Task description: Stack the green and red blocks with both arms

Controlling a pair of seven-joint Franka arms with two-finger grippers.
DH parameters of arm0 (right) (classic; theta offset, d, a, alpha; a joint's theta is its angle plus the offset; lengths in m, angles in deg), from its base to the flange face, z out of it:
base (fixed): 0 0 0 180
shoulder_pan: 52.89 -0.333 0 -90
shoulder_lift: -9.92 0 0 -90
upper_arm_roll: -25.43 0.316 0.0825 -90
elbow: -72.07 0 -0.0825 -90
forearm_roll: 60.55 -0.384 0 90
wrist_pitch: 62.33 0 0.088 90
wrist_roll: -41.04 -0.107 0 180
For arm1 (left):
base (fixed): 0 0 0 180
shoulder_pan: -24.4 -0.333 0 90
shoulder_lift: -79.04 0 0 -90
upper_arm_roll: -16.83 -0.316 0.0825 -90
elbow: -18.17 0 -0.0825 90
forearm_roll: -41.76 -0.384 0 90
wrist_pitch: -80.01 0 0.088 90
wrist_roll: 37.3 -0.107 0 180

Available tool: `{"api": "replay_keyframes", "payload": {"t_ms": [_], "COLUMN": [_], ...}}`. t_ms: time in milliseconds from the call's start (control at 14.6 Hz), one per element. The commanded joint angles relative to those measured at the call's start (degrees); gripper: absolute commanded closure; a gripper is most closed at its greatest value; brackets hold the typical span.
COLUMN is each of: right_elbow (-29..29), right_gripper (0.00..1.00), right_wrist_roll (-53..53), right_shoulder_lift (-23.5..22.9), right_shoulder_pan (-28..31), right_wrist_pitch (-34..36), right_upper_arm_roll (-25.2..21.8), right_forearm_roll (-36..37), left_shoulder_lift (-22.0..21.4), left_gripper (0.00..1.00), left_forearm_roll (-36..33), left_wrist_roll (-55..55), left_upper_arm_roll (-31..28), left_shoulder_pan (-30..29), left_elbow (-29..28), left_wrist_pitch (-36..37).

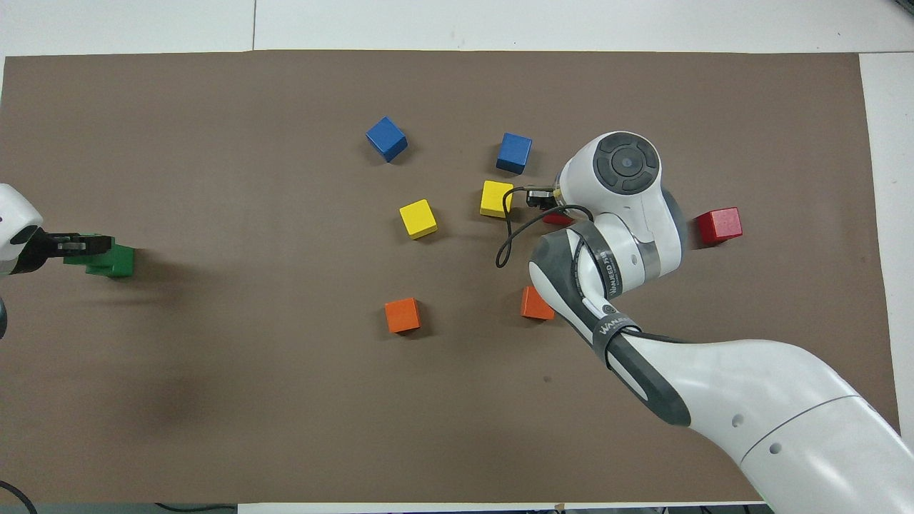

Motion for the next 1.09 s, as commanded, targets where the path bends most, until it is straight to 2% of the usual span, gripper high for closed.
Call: {"api": "replay_keyframes", "payload": {"t_ms": [0,205,410,547,615,752,888,1025], "right_elbow": [-3.32,-2.53,-1.65,1.15,4.47,8.97,9.86,10.65], "right_gripper": [1.00,1.00,1.00,1.00,1.00,1.00,1.00,1.00], "right_wrist_roll": [10.33,18.87,28.96,32.33,32.51,32.95,33.74,34.09], "right_shoulder_lift": [3.58,7.45,8.96,9.92,11.06,12.21,12.65,12.91], "right_shoulder_pan": [6.45,11.21,17.27,19.83,20.62,22.29,22.74,23.52], "right_wrist_pitch": [7.32,11.01,12.16,10.59,7.97,2.69,2.41,2.58], "right_upper_arm_roll": [0.61,0.61,0.69,0.61,0.61,0.61,0.61,0.61], "right_forearm_roll": [-0.19,-0.37,-0.46,-0.46,-0.46,-0.37,-0.46,-0.46], "left_shoulder_lift": [-2.21,-2.12,-2.03,-1.94,-1.94,-2.03,-1.68,-2.03], "left_gripper": [0.00,0.00,0.00,0.00,0.00,0.00,0.00,0.00], "left_forearm_roll": [0.93,0.93,1.02,0.93,0.93,0.94,-0.11,-5.81], "left_wrist_roll": [-0.47,-0.47,-0.47,-0.38,-0.29,-0.03,0.06,0.93], "left_upper_arm_roll": [-0.14,-0.14,-0.14,-0.14,-0.14,-0.14,-0.23,-0.06], "left_shoulder_pan": [0.00,0.09,0.18,0.36,0.44,0.44,0.62,1.23], "left_elbow": [-2.99,-2.64,-1.85,-0.97,-0.19,3.84,9.64,13.26], "left_wrist_pitch": [-1.52,-1.43,-0.90,-0.11,0.76,6.01,12.78,17.18]}}
